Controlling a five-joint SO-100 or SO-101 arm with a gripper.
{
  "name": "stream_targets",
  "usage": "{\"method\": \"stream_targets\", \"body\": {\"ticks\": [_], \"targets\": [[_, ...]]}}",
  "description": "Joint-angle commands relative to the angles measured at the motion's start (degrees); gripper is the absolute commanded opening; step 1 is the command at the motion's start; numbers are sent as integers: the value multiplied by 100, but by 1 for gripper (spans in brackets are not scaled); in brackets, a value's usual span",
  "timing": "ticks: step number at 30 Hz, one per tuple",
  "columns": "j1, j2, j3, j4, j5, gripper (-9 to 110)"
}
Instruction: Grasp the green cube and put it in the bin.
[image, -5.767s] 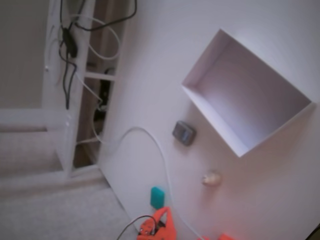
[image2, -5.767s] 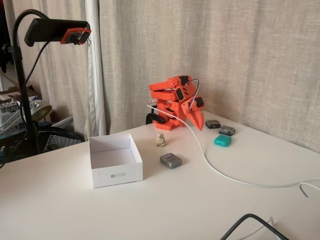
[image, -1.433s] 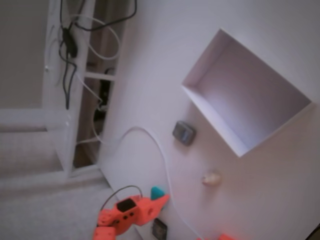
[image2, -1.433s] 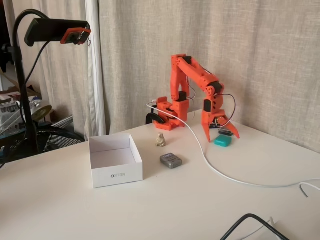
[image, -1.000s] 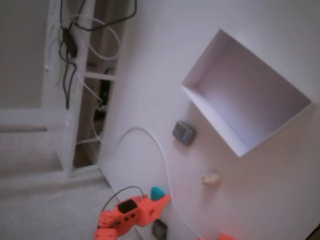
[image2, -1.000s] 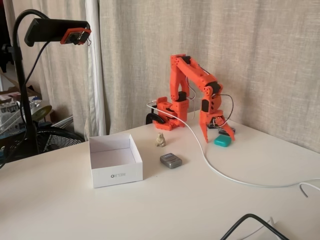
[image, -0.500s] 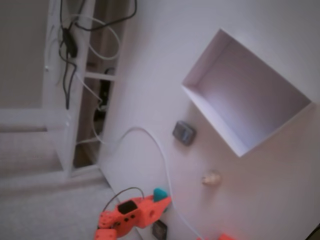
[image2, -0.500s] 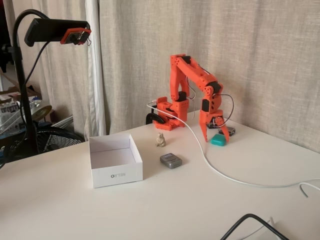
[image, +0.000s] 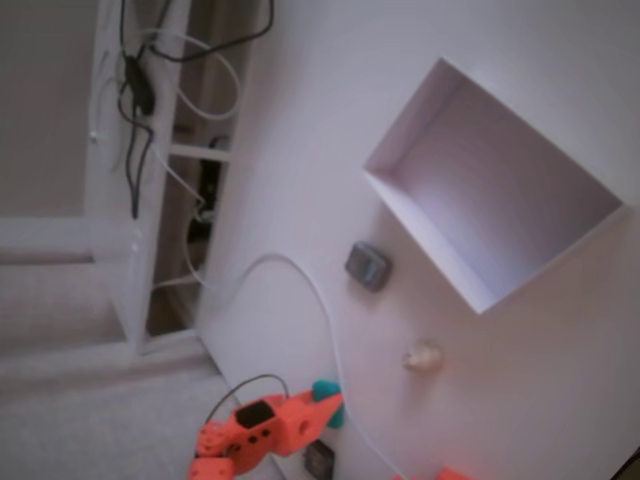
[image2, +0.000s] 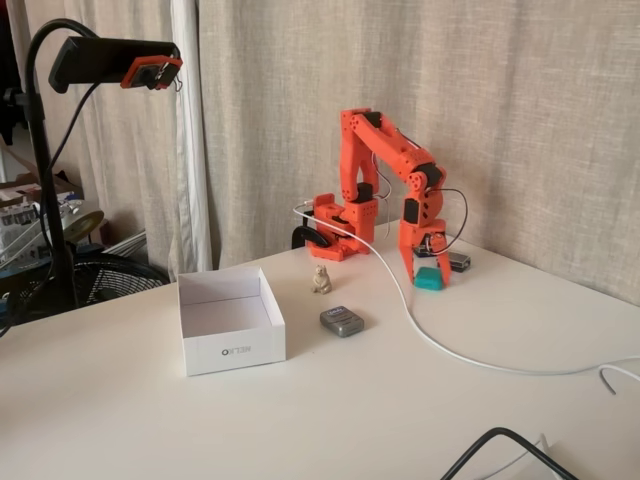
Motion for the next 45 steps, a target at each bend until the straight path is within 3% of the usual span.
{"method": "stream_targets", "body": {"ticks": [1,16,22,31,45], "targets": [[9,-211,141,-18,-44,17],[44,-79,264,-149,-44,12],[35,-18,308,-229,-44,-8],[97,229,334,-352,-26,-8],[545,1670,220,-2566,105,-8]]}}
